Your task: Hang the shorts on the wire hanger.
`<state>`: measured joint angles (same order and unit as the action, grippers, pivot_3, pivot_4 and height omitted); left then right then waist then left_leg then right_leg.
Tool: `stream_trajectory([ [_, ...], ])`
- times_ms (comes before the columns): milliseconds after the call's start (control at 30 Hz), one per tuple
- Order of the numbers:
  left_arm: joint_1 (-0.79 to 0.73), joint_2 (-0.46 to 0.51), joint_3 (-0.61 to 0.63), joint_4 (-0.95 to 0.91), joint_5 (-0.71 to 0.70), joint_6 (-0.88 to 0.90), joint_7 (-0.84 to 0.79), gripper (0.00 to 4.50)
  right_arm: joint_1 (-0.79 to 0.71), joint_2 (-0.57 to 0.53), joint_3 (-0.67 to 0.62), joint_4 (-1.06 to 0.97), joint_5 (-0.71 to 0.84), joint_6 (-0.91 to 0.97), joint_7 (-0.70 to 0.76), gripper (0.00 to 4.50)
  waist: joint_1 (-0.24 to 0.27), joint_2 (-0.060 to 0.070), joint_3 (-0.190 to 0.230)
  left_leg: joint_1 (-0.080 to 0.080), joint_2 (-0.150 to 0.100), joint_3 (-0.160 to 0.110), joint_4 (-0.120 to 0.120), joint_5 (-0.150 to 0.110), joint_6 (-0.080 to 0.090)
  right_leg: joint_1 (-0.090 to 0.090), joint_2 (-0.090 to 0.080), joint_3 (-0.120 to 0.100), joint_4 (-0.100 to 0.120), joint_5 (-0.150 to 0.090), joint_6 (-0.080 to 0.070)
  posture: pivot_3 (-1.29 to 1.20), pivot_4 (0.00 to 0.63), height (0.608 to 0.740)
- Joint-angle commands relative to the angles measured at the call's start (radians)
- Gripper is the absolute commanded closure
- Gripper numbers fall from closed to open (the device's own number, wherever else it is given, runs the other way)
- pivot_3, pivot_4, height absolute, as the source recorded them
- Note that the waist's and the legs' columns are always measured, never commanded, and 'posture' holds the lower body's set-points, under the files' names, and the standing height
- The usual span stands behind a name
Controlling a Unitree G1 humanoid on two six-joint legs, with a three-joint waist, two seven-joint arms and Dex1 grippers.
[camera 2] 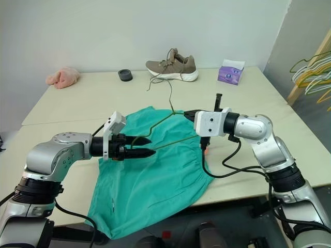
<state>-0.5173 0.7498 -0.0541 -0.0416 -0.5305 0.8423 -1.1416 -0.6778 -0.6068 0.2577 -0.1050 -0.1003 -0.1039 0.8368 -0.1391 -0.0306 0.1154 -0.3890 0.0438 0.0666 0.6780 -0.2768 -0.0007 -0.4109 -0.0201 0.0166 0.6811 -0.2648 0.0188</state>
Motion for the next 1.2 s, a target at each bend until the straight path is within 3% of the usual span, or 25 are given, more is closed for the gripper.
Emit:
stream_trajectory([
  [33, 0.013, 0.01, -0.002, -0.052, -0.026, 0.005, -0.021, 2.42, -0.011, 0.008, -0.021, -0.042, 0.015, -0.001, 0.001, 4.5, 0.0, 0.0, 0.0, 0.0, 0.0, 0.0, 0.0, 0.0, 0.0, 0.0, 0.0, 0.0, 0.0, 0.0, 0.0, -0.15, 0.071, 0.74],
  [267, 0.039, 0.009, 0.0, -0.079, -0.037, 0.012, -0.012, 4.48, 0.005, 0.008, -0.012, -0.076, 0.042, 0.04, 0.045, 4.5, 0.0, 0.0, 0.0, 0.0, 0.0, 0.0, 0.0, 0.0, 0.0, 0.0, 0.0, 0.0, 0.0, 0.0, 0.0, -0.15, 0.071, 0.74],
  [467, 0.046, 0.005, 0.007, -0.085, -0.039, 0.017, 0.002, 4.48, 0.043, -0.016, -0.004, -0.115, 0.046, 0.054, 0.088, 4.5, 0.0, 0.0, 0.0, 0.0, 0.0, -0.001, 0.0, 0.0, 0.0, 0.0, 0.0, 0.0, 0.0, 0.0, 0.0, -0.15, 0.072, 0.74],
  [567, 0.051, 0.004, 0.011, -0.088, -0.036, 0.019, 0.014, 4.5, 0.052, -0.019, -0.019, -0.14, 0.071, 0.089, 0.095, 3.81, 0.0, 0.0, 0.0, 0.0, 0.0, -0.001, 0.0, 0.0, 0.0, 0.0, 0.0, 0.0, 0.0, 0.0, 0.0, -0.15, 0.072, 0.74],
  [667, 0.053, -0.001, 0.016, -0.084, -0.026, 0.006, 0.039, 4.5, 0.067, -0.045, -0.044, -0.174, 0.1, 0.158, 0.119, 2.82, 0.001, 0.0, 0.0, 0.0, 0.0, -0.001, 0.0, 0.0, 0.0, 0.001, 0.0, -0.001, 0.001, 0.0, 0.0, -0.15, 0.072, 0.74],
  [833, 0.058, 0.015, 0.002, -0.096, 0.028, -0.099, 0.048, 4.5, 0.078, -0.1, -0.176, -0.218, 0.227, 0.456, 0.109, 1.16, 0.003, 0.0, 0.0, 0.0, -0.001, -0.001, 0.001, 0.0, 0.0, 0.001, -0.001, -0.001, 0.0, 0.0, 0.0, -0.16, 0.075, 0.74],
  [1033, 0.058, 0.064, -0.044, -0.107, 0.142, -0.28, 0.011, 4.5, 0.113, -0.156, -0.258, -0.26, 0.336, 0.651, 0.133, 1.16, 0.003, 0.0, 0.0, 0.001, 0.0, -0.001, 0.0, 0.0, 0.0, 0.001, 0.0, -0.001, 0.0, 0.0, 0.0, -0.17, 0.079, 0.74],
  [1200, 0.034, 0.067, -0.06, -0.122, 0.162, -0.315, -0.01, 4.5, 0.098, -0.224, -0.197, -0.224, 0.402, 0.737, 0.243, 1.16, 0.0, 0.0, 0.0, 0.001, 0.0, -0.001, 0.0, 0.0, 0.0, 0.001, 0.0, -0.001, 0.0, 0.0, 0.0, -0.17, 0.082, 0.74],
])
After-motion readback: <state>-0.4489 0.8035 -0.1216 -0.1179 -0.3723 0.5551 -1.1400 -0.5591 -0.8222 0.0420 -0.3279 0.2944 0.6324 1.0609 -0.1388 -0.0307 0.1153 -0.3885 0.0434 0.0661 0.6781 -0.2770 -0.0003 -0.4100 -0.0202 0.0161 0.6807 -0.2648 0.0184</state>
